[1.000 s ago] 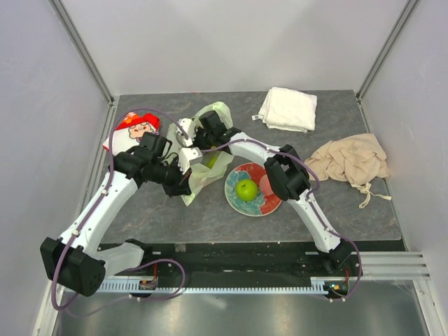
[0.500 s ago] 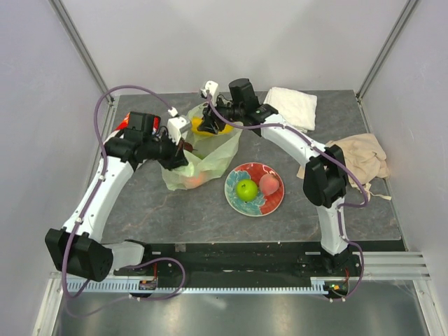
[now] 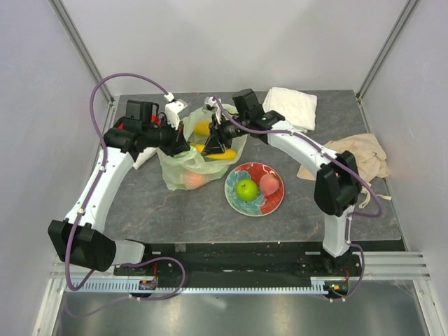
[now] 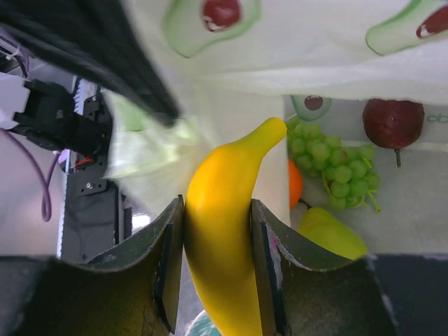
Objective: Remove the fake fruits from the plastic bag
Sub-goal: Take out the fake fruit from the plastic bag, then place the fake fruit on the plate.
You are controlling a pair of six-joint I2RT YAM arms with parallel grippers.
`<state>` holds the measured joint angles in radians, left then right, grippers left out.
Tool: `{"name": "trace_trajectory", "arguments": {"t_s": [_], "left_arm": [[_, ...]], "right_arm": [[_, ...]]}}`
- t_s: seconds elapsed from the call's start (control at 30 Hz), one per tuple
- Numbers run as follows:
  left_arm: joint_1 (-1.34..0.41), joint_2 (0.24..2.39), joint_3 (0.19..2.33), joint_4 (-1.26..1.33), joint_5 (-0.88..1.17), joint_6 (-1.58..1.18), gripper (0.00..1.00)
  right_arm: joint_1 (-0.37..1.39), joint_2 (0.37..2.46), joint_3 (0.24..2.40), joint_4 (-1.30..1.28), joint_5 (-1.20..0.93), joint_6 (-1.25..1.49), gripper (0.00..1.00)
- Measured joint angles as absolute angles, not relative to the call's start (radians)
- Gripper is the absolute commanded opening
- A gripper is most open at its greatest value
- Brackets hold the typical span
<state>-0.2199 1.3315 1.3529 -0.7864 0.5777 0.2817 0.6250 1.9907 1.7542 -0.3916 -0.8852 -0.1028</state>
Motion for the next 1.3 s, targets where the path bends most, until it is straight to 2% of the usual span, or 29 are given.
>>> {"name": "trace_trajectory", "arguments": {"t_s": [0.37, 0.7, 0.97, 1.3], "left_arm": [[-0.219, 1.309, 1.332, -0.784, 0.577, 0.287, 0.02], [-0.218, 1.263, 1.324, -0.788, 0.576, 0.307, 0.02], [-0.207, 1.234, 1.289, -0.798, 0.558, 0.326, 0.02], [-0.189, 1.233, 1.275, -0.807, 0.554, 0.331, 0.02]], "right_arm": [[0.712, 1.621, 1.684, -0.508, -0.815, -0.204, 0.29], [0.749, 1.334, 1.275, -0.771, -0.666, -0.479, 0.27], [0.782, 1.299, 1.044, -0.780, -0.558, -0.636, 0.27], [0.790, 1.332, 0.902, -0.605, -0.469, -0.672, 0.30]]}}
